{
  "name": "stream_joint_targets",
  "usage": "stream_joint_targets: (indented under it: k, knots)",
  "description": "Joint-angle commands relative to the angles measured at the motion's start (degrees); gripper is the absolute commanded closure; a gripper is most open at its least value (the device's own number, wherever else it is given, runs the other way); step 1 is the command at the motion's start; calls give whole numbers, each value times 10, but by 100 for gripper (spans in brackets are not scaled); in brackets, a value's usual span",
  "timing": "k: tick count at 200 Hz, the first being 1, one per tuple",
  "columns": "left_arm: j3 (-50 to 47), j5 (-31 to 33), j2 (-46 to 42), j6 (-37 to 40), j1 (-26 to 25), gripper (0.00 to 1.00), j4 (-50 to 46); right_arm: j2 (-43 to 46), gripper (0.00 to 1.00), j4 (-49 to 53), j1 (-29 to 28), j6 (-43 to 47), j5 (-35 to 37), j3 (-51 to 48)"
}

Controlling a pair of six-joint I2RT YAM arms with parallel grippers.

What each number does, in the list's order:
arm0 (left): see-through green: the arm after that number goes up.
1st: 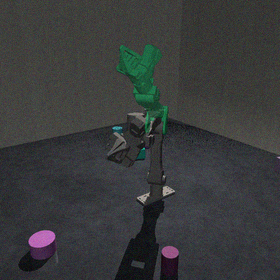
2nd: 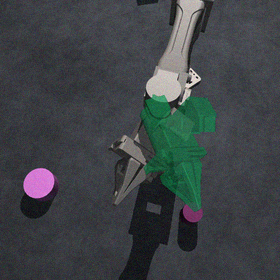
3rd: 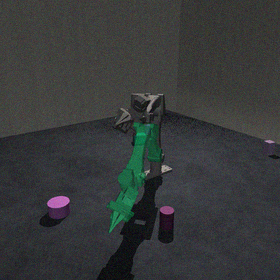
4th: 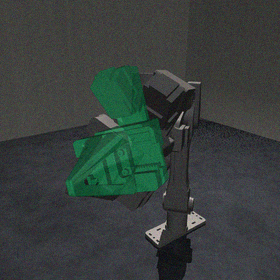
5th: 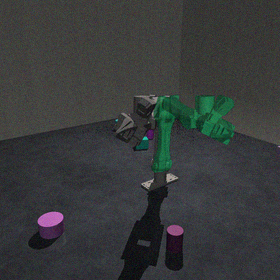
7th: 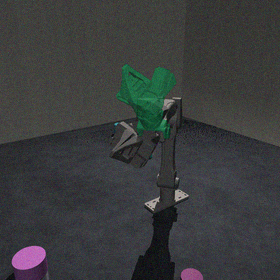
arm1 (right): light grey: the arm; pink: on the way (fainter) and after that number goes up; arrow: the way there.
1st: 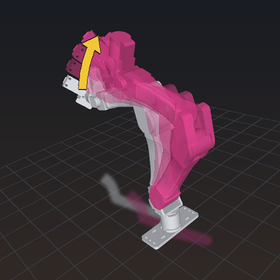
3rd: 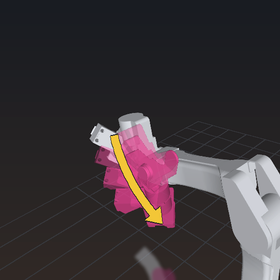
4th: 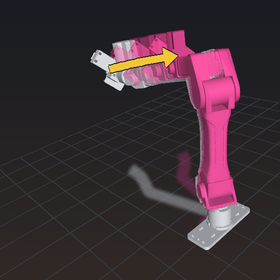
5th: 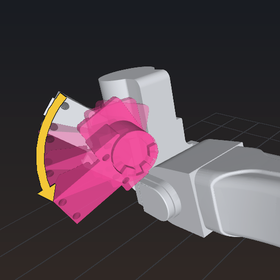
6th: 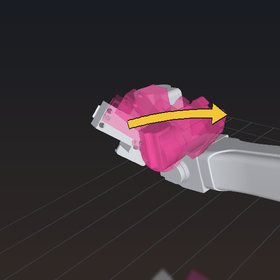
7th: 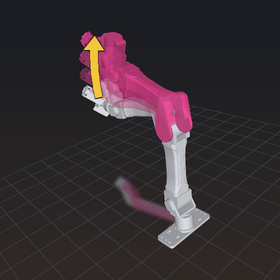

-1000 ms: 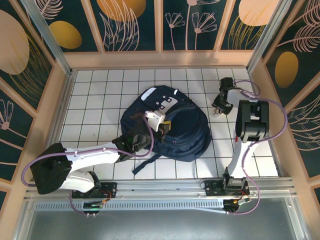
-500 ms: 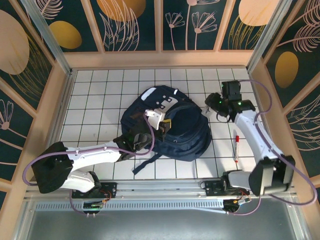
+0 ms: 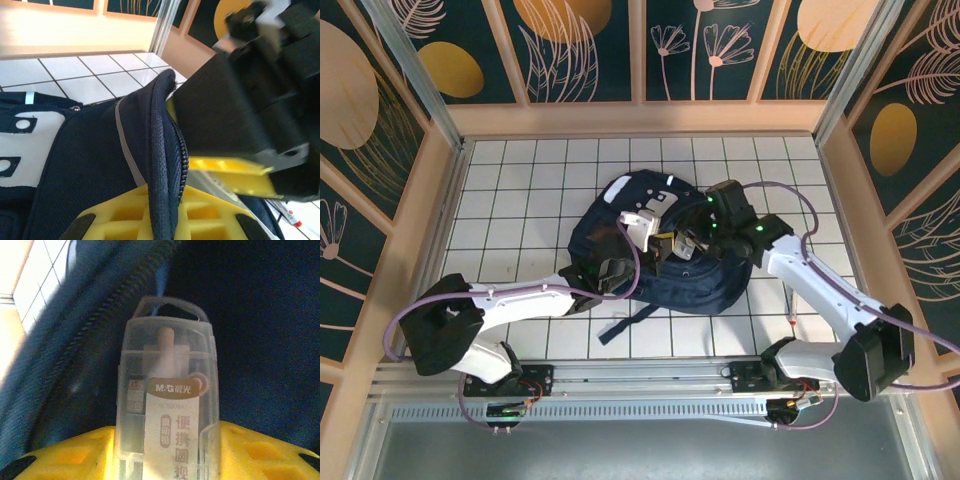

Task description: Pack the student bag

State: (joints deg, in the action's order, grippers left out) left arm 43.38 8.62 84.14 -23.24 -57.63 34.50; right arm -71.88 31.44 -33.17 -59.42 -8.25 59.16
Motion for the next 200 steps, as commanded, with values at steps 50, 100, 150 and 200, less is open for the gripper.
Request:
stream_joint_targets:
  k: [50,100,150,200]
  knots:
    - [5,4,-63,-6,-6,100,136,-70,51,-115,-15,-70,7,11]
    - [-1,-11,-60,-7,-6,100,132,-104,51,-139,-5,-26,48,3]
    - [10,-44,-60,5,-5,100,140,-102,31,-193,-8,-23,15,-9]
    - [-6,-36,-68,4,-5,100,132,-16,29,-112,36,24,1,-46]
